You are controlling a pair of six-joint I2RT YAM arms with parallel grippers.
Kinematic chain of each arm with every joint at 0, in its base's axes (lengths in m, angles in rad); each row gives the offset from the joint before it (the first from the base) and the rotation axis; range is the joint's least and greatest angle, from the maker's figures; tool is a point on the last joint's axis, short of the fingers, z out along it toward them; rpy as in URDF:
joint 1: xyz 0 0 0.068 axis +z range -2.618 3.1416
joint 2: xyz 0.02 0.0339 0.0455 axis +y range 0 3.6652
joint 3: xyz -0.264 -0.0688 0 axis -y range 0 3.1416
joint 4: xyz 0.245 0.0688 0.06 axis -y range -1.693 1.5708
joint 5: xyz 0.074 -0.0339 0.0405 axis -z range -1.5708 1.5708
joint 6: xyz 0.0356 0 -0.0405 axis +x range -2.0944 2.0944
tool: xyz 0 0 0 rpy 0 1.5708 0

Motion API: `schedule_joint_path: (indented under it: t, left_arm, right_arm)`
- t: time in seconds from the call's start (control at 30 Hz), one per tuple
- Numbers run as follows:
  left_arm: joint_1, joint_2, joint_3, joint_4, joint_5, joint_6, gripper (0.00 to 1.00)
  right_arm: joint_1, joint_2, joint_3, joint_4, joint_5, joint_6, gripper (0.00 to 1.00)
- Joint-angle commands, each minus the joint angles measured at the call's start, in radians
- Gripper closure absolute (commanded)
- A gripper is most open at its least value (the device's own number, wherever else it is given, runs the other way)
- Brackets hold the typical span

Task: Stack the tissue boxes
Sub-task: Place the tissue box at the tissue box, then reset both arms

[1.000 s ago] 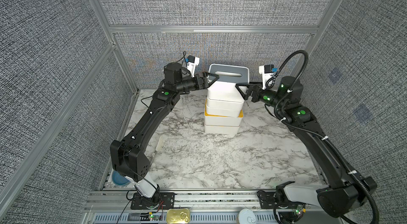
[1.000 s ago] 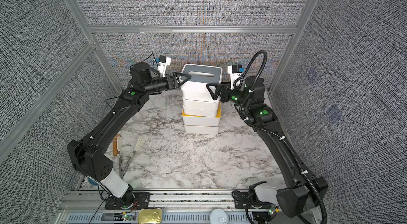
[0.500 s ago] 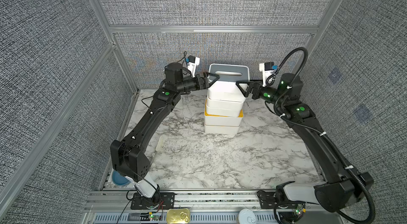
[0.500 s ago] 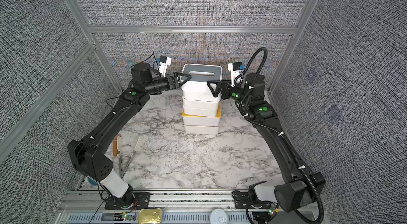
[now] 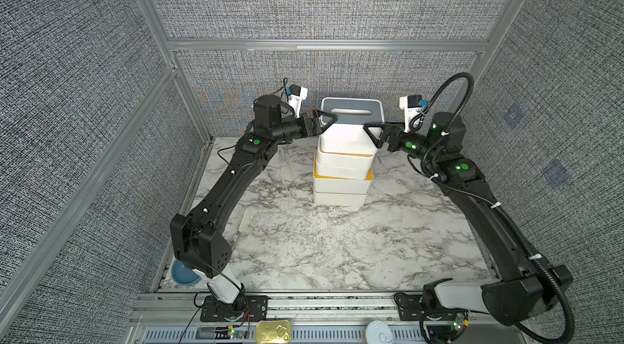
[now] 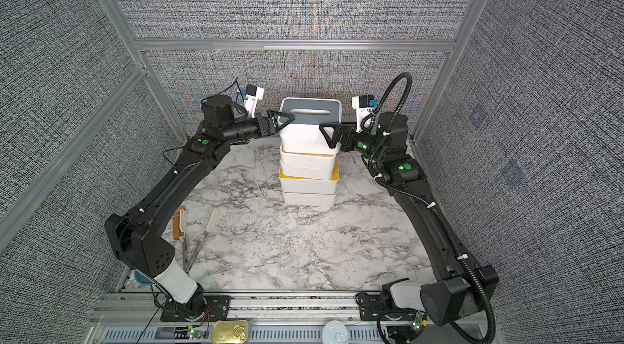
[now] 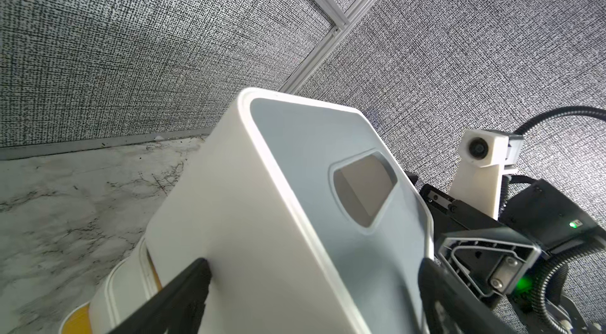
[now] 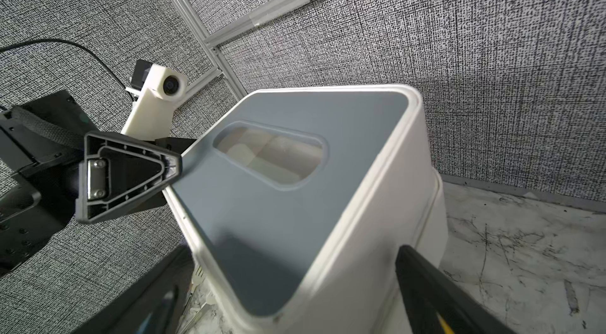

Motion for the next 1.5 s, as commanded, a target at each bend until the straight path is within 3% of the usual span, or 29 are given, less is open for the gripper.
schedule_joint_path:
  t: [0.0,0.27,0.4,0.53,0.63,0.7,0.77,0.93,1.1,1.2,1.27,1.47]
  left_arm:
    - [0.009,-0.003,0.025,-0.025,-0.005,0.024,0.01]
    - [0.043,-0.067,0.023,-0.054,0.003,0.032,0.01]
    - [0.051,-0.199,-0.085,-0.088,-0.054,0.104,0.01]
    - [0.067,-0.381,-0.256,-0.177,-0.280,0.146,0.01]
    - [0.067,-0.536,-0.458,-0.147,-0.412,0.206,0.01]
    - [0.068,-0.641,-0.604,-0.139,-0.605,0.235,0.01]
    - [0.068,-0.723,-0.772,-0.064,-0.763,0.256,0.01]
    - [0.070,-0.798,-1.098,0.284,-1.015,0.338,0.01]
    - [0.081,-0.716,-1.218,0.539,-1.329,0.447,0.01]
    - [0.104,-0.627,-1.291,0.759,-1.456,0.592,0.01]
    - [0.164,-0.580,-1.350,0.870,-1.408,0.632,0.01]
    - [0.292,-0.457,-1.515,1.143,-1.338,0.639,0.01]
  right_arm:
    - [-0.001,-0.025,-0.003,0.008,0.045,0.008,0.01]
    - [-0.001,-0.110,-0.030,-0.003,0.089,0.018,0.01]
    - [-0.003,-0.183,-0.073,-0.044,0.211,0.041,0.01]
    - [-0.019,-0.296,-0.167,-0.076,0.353,0.043,0.01]
    - [-0.047,-0.376,-0.257,-0.076,0.479,0.061,0.01]
    - [-0.063,-0.425,-0.328,-0.053,0.552,0.063,0.01]
    - [-0.074,-0.439,-0.369,-0.037,0.602,0.038,0.01]
    - [-0.123,-0.410,-0.495,0.053,0.692,-0.050,0.01]
    - [-0.223,-0.349,-0.681,0.247,0.707,-0.096,0.01]
    - [-0.286,-0.299,-0.748,0.326,0.705,-0.073,0.01]
    - [-0.318,-0.265,-0.789,0.397,0.662,-0.068,0.01]
    - [-0.343,-0.148,-0.870,0.519,0.724,-0.093,0.01]
